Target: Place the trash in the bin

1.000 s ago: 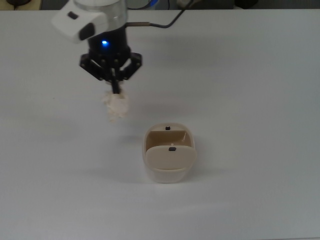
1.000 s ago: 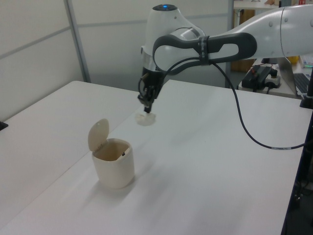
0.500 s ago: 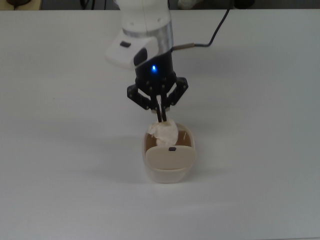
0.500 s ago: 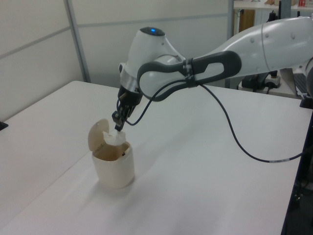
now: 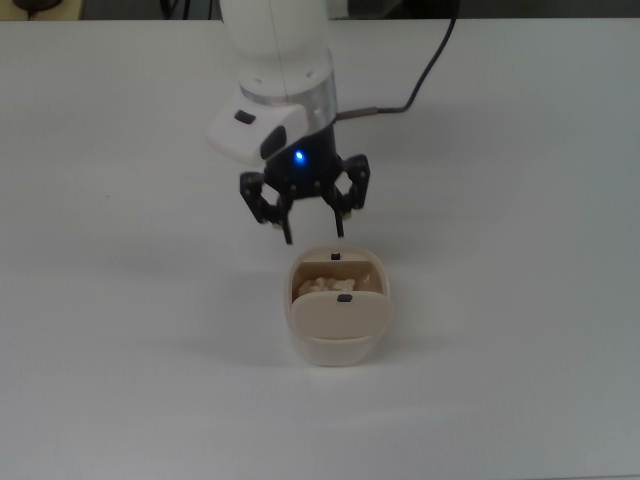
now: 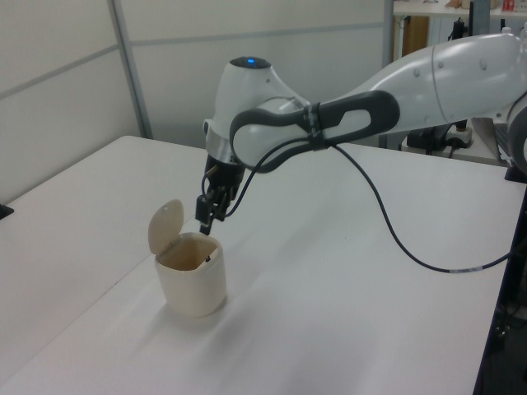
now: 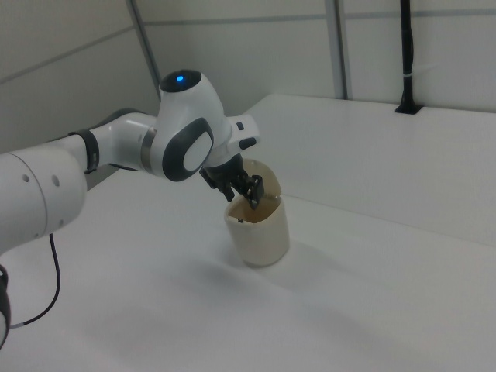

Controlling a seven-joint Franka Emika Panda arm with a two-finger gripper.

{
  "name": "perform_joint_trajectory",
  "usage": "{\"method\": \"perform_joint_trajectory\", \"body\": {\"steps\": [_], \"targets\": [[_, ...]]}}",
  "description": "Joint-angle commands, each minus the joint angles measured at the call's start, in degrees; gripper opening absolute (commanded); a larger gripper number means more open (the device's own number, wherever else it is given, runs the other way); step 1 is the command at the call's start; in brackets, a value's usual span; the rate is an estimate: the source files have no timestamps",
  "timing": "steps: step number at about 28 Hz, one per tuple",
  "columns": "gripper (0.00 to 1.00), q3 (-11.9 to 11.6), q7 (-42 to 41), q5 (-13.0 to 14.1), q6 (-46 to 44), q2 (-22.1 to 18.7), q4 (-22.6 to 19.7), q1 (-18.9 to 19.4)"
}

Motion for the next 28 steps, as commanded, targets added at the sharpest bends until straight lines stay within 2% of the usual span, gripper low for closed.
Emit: {"method": "perform_joint_trajectory", "body": {"steps": [1,3,4,9,13,17,19,28], "targets": [[1.0,-3.0,0.2,-0.6,-13.5,-6.1,-0.4,-0.2],[1.0,-4.2,-0.2,-1.9,-18.2,-7.5,-0.3,-0.2],[1.0,-5.1,-0.2,-3.6,-22.6,-8.5,0.2,-0.1],[1.0,-6.4,-0.2,-7.0,-33.8,-9.5,2.9,-0.1],[1.0,-7.0,0.1,-8.9,-36.5,-11.1,3.1,-0.1],[1.0,-10.7,-0.6,-8.0,-38.0,-14.9,3.1,0.0],[1.0,-11.7,-1.2,-7.4,-38.3,-15.8,3.1,0.1],[1.0,-11.5,-1.0,-6.7,-38.2,-16.3,3.1,0.5]]}}
